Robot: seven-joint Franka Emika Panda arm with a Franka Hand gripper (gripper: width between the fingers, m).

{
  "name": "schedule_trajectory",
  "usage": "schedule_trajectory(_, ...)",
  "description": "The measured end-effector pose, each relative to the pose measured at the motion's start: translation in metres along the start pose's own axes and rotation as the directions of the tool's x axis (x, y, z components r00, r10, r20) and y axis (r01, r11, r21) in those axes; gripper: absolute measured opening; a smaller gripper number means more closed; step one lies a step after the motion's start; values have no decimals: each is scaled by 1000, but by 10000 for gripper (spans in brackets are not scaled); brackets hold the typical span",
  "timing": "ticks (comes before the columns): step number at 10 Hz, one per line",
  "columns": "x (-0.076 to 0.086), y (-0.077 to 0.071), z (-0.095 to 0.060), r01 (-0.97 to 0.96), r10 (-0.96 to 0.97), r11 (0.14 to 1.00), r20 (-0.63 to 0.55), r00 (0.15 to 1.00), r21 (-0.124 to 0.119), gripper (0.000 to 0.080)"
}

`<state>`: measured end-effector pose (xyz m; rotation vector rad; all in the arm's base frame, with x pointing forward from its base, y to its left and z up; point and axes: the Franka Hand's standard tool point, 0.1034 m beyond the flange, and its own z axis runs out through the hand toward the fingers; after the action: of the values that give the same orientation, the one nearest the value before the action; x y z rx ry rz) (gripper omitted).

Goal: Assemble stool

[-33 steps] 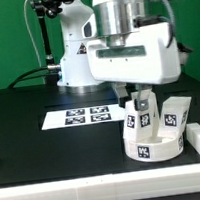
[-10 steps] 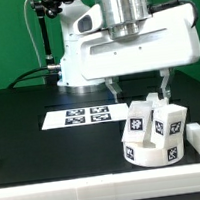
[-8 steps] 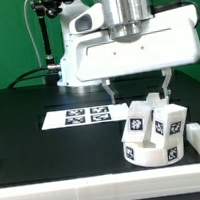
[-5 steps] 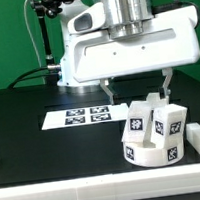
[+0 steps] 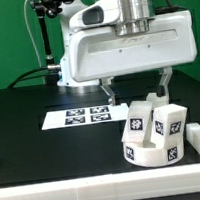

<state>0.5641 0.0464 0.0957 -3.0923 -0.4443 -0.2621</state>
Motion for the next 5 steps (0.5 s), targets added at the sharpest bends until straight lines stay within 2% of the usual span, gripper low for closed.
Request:
schedule_trajectory(2,-5,1,2,135,-135,991,29,991,2,649)
schedule_trajectory(5,-7,8,2,268,-267,963,44,963,-7,649)
